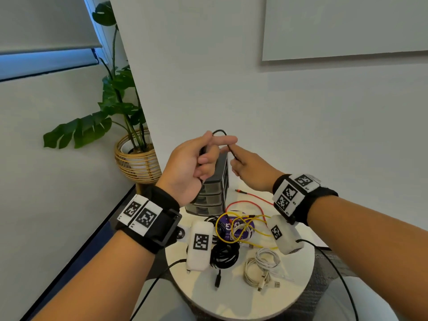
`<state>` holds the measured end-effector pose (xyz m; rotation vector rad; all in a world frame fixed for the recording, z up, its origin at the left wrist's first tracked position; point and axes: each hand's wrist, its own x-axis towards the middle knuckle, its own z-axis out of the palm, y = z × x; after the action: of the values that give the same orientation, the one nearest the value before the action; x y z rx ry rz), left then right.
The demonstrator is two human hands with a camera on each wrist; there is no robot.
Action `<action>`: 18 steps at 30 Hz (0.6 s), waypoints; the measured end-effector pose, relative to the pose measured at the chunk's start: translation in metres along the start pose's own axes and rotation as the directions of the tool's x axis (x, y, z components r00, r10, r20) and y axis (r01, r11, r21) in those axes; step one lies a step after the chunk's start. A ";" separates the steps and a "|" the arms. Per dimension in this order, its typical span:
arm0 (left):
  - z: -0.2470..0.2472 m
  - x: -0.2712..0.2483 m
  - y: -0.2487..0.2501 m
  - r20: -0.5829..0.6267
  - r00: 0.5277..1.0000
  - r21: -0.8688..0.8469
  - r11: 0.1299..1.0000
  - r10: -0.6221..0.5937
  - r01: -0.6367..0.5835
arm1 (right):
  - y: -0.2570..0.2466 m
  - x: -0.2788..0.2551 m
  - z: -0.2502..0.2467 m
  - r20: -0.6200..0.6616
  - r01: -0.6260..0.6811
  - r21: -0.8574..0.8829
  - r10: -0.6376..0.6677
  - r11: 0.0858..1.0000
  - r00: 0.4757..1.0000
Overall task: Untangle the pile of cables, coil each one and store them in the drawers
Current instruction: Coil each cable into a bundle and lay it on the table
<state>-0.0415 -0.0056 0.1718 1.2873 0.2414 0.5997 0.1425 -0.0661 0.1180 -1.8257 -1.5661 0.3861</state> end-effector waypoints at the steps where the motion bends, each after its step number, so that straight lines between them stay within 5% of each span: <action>1: -0.001 0.001 0.000 -0.009 1.000 -0.071 0.997 -0.014 0.014 | -0.008 -0.006 -0.002 0.064 0.048 -0.105 -0.042 0.993 0.997; 4: -0.006 0.004 -0.003 -0.141 0.990 -0.116 0.993 0.010 -0.026 | -0.034 -0.028 -0.005 0.337 0.191 -0.356 -0.064 0.915 0.939; 8: -0.003 0.004 -0.014 -0.340 0.937 0.094 0.994 0.076 -0.047 | -0.066 -0.047 -0.015 0.445 0.322 -0.441 -0.107 0.838 0.889; 13: 0.005 -0.005 -0.021 -0.189 0.980 0.405 0.914 0.057 0.025 | -0.092 -0.037 -0.052 0.263 0.454 -0.330 -0.381 0.828 0.886; 18: 0.014 -0.013 -0.010 0.015 0.992 0.100 0.987 -0.125 0.123 | -0.083 -0.033 -0.066 0.023 0.345 -0.142 -0.345 0.928 0.938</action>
<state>-0.0421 -0.0261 0.1639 1.3629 0.3350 0.4721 0.1142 -0.1149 0.2136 -1.6056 -1.9133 0.1077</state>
